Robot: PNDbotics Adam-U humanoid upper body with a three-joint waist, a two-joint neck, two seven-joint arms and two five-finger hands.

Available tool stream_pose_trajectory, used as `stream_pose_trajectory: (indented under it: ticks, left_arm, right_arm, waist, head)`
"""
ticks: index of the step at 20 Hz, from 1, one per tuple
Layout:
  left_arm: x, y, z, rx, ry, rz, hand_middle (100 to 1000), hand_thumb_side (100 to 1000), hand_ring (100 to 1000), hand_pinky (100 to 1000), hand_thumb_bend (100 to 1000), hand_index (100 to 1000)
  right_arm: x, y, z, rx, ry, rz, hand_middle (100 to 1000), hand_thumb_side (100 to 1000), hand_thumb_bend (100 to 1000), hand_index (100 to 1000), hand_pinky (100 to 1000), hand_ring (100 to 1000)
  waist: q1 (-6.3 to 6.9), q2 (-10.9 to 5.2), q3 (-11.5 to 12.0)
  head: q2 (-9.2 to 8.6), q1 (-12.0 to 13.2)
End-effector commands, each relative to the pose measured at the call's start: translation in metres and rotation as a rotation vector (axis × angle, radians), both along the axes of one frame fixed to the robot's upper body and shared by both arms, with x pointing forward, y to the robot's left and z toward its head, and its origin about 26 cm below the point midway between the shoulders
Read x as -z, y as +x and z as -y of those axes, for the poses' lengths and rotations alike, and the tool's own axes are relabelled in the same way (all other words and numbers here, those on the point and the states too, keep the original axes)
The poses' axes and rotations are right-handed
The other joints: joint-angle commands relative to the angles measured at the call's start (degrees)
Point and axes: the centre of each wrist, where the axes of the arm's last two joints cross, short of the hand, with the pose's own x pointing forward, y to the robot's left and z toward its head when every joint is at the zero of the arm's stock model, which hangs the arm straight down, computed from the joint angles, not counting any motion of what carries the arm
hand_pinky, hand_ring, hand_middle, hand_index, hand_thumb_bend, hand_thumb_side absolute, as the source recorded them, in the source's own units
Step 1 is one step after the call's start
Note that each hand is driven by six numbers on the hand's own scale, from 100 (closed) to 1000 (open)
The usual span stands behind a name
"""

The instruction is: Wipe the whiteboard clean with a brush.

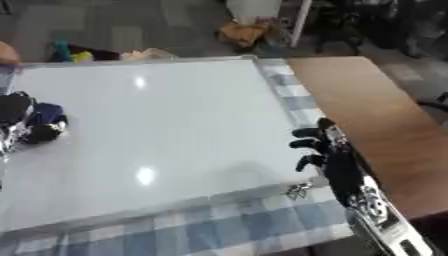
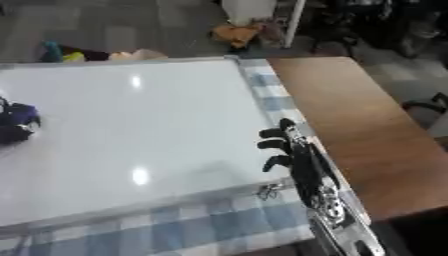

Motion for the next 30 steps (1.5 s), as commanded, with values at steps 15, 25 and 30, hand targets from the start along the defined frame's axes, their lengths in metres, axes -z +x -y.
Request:
stream_pose_trajectory:
  ticks: [15, 25, 30]
  left_arm:
    - [0.023, -0.003, 0.044, 0.164, -0.019, -0.113, 282, 129, 335, 350, 493, 243]
    - [0.006, -0.001, 0.108, 0.436, -0.043, -0.141, 243, 100, 299, 308, 345, 218]
    - [-0.016, -0.003, 0.119, 0.53, -0.048, -0.101, 223, 100, 278, 282, 317, 204]
  right_arm:
    - [-0.006, 0.0, 0.003, -0.005, -0.014, 0.017, 709, 1000, 100, 661, 381, 692]
    - [-0.006, 0.0, 0.001, -0.011, -0.015, 0.014, 709, 1000, 100, 662, 381, 692]
    - [-0.006, 0.0, 0.001, -0.011, -0.017, 0.012, 709, 1000, 100, 662, 381, 692]
  waist:
    - [-0.66, -0.24, -0.2]
    - [-0.76, -0.31, -0.7]
    - [-0.6, -0.31, -0.6]
  head:
    - [0.04, 0.4]
    - [0.05, 0.8]
    - [0.07, 0.9]
